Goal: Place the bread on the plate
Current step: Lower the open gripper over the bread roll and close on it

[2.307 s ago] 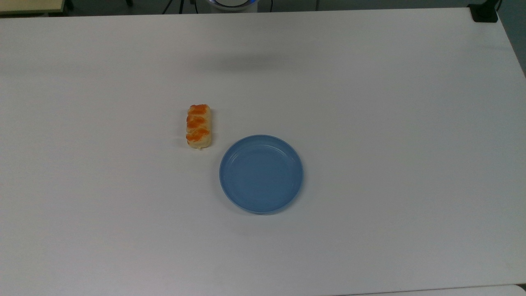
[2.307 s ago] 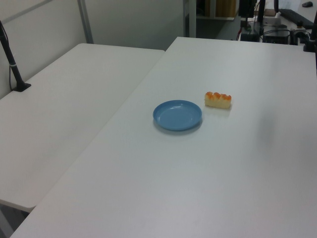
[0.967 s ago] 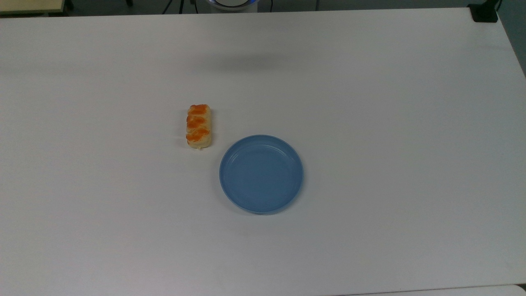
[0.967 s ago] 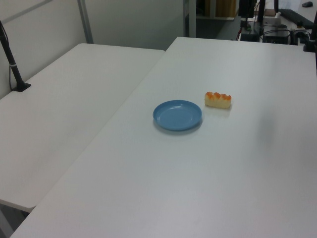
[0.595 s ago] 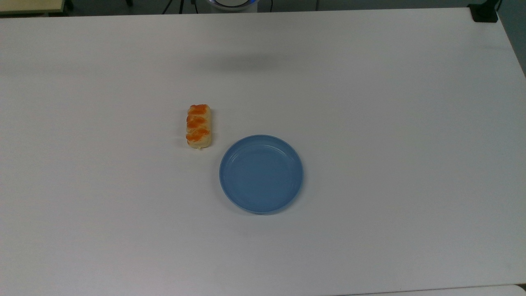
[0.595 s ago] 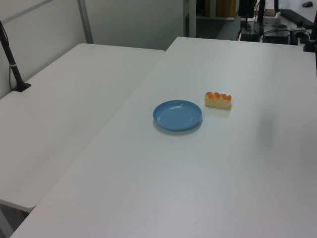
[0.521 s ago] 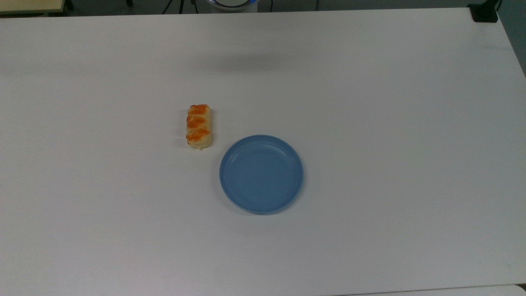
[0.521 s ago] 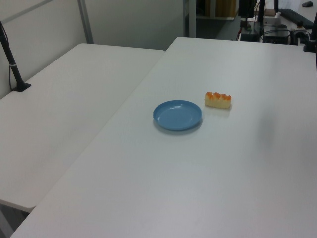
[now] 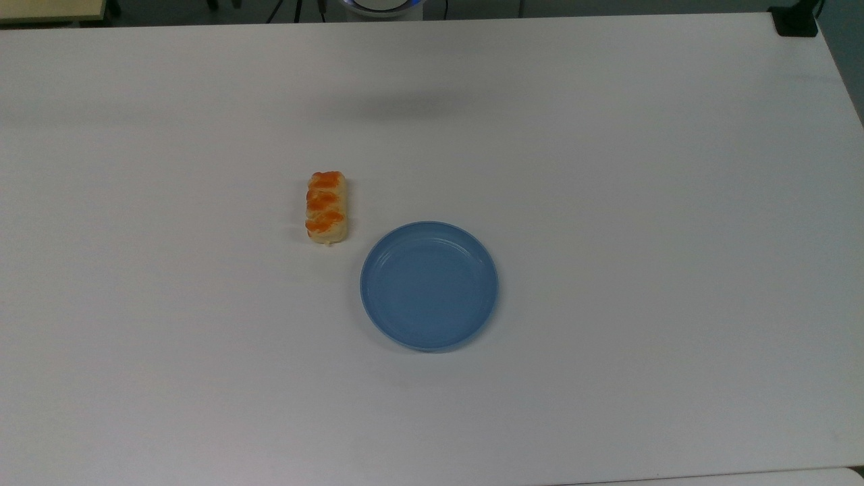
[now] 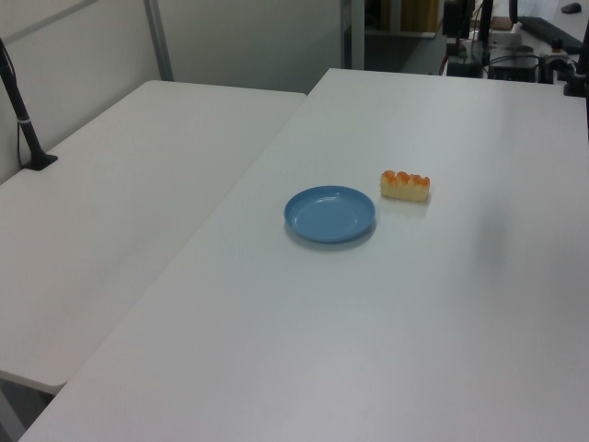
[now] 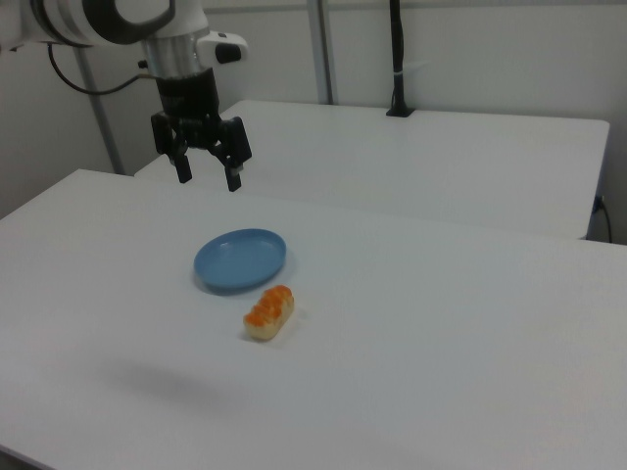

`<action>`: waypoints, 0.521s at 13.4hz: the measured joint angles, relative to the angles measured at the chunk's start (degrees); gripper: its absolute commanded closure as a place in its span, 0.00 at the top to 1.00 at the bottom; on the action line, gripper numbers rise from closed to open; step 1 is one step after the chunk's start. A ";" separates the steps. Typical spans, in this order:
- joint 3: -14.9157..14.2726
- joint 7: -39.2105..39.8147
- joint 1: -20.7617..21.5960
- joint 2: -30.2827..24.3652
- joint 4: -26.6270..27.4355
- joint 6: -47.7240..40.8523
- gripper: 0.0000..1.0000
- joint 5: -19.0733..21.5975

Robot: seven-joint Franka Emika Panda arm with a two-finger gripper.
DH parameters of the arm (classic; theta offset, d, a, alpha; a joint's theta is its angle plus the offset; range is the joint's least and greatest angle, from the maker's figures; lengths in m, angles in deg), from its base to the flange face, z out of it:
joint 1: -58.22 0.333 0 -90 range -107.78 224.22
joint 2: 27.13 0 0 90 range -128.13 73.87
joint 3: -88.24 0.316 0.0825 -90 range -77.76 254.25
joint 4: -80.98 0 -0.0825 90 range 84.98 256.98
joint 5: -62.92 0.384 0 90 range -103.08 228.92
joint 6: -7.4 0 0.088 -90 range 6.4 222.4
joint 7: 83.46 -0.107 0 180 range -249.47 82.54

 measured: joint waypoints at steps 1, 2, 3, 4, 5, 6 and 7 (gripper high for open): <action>0.00 0.93 0.00 0.55 0.04 0.10 1.00 0.38; 0.00 1.38 0.00 1.18 0.16 0.73 1.00 0.84; 0.00 1.77 0.00 1.85 0.46 1.95 1.00 1.15; 0.00 1.92 0.00 2.60 0.91 3.18 1.00 1.31; 0.01 1.99 0.00 3.35 1.55 4.39 1.00 1.35; 0.01 2.02 0.00 4.23 2.37 5.81 1.00 1.35; 0.01 2.05 0.00 5.67 3.72 8.54 1.00 1.35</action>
